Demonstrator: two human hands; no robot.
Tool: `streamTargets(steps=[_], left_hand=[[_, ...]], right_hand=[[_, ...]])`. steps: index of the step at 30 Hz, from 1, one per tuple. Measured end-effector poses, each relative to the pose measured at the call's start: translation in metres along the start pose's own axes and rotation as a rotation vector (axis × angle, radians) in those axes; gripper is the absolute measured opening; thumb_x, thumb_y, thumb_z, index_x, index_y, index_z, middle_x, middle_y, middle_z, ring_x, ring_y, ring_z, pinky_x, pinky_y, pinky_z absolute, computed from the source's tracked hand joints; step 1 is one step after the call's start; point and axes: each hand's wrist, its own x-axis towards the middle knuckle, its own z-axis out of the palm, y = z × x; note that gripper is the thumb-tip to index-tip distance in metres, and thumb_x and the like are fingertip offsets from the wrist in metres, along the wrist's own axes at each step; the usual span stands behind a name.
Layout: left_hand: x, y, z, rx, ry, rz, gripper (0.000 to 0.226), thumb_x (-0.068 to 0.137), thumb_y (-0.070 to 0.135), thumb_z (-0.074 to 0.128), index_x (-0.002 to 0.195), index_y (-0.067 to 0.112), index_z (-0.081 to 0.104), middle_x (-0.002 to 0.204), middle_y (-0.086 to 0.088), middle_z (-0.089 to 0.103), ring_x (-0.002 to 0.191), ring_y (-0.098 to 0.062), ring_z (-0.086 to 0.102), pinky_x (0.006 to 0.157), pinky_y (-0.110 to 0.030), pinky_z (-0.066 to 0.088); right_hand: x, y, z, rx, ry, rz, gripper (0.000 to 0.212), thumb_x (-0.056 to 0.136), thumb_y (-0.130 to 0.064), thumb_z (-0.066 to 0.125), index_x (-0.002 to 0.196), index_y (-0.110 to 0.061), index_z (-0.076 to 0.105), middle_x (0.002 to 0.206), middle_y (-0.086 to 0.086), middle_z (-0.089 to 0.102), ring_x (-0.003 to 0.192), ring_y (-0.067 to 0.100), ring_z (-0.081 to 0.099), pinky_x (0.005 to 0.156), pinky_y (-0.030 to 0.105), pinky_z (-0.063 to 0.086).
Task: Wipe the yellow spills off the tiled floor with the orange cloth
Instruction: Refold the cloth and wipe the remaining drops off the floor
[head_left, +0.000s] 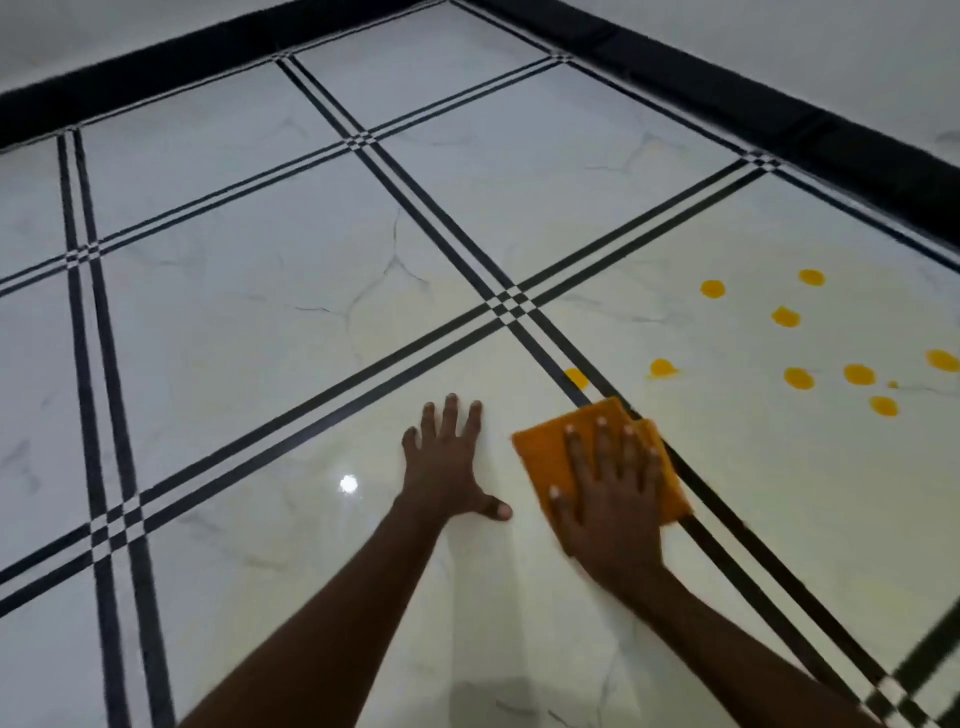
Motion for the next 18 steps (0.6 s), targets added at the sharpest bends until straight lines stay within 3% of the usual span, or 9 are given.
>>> streamTargets(steps=[2,3,5,8,11,15,18], left_hand=[[0.002,-0.005,0.004,-0.009,0.032,-0.013,0.148,0.053,0.076,0.076,0.155,0.023,-0.017,0.163,-0.009,-0.024,0.149,-0.035,-0.020,0.120,-0.059,0.000],[0.002,-0.004,0.004,-0.007,0.035,-0.018,0.149,0.054,0.075,0.077,0.155,0.021,-0.018,0.162,-0.009,-0.025,0.149,-0.035,-0.021,0.120,-0.059,0.000],[0.004,-0.004,0.007,-0.003,0.032,-0.023,0.149,0.054,0.074,0.077,0.155,0.019,-0.018,0.162,-0.010,-0.026,0.148,-0.037,-0.022,0.119,-0.060,-0.001],[0.003,-0.002,0.002,-0.010,0.022,-0.031,0.149,0.055,0.075,0.076,0.154,0.019,-0.020,0.161,-0.011,-0.028,0.147,-0.039,-0.024,0.117,-0.063,-0.002],[-0.004,0.002,-0.009,-0.015,-0.013,-0.029,0.149,0.055,0.075,0.075,0.154,0.019,-0.021,0.161,-0.011,-0.028,0.147,-0.039,-0.025,0.117,-0.063,-0.002],[-0.002,0.008,-0.016,-0.003,-0.081,-0.049,0.151,0.056,0.071,0.079,0.153,0.017,-0.024,0.158,-0.013,-0.033,0.145,-0.041,-0.029,0.118,-0.064,-0.004],[-0.001,0.008,-0.014,0.001,-0.115,-0.059,0.153,0.055,0.074,0.077,0.151,0.017,-0.028,0.156,-0.013,-0.037,0.143,-0.041,-0.031,0.118,-0.064,-0.001]], right_hand=[[0.074,-0.018,0.008,-0.033,-0.015,-0.132,0.079,0.098,-0.065,0.025,0.165,-0.026,0.005,0.172,0.012,0.003,0.158,0.041,0.002,0.125,0.063,0.002],[0.114,-0.016,0.005,-0.047,-0.057,-0.110,0.080,0.098,-0.067,0.021,0.165,-0.027,0.004,0.172,0.012,0.003,0.157,0.041,0.002,0.124,0.064,0.004],[0.171,0.008,-0.004,-0.100,-0.117,0.076,0.084,0.093,-0.070,0.012,0.165,-0.026,0.008,0.171,0.015,0.007,0.156,0.044,0.008,0.123,0.066,0.008],[0.152,0.047,-0.027,-0.098,-0.229,0.228,0.091,0.086,-0.075,0.004,0.163,-0.027,-0.001,0.172,0.014,-0.001,0.156,0.046,0.004,0.123,0.066,0.007],[0.080,0.062,-0.036,-0.130,-0.377,0.108,0.092,0.085,-0.080,-0.004,0.160,-0.029,-0.017,0.168,0.012,-0.020,0.155,0.044,-0.013,0.123,0.064,-0.003],[0.058,0.060,-0.034,-0.233,-0.393,-0.237,0.086,0.096,-0.073,0.006,0.164,-0.021,-0.004,0.170,0.020,-0.003,0.155,0.048,-0.002,0.123,0.064,0.000],[0.074,0.047,-0.036,-0.181,-0.344,-0.453,0.080,0.099,-0.071,0.013,0.163,-0.029,-0.007,0.171,0.012,-0.007,0.156,0.042,-0.011,0.122,0.060,-0.005]])
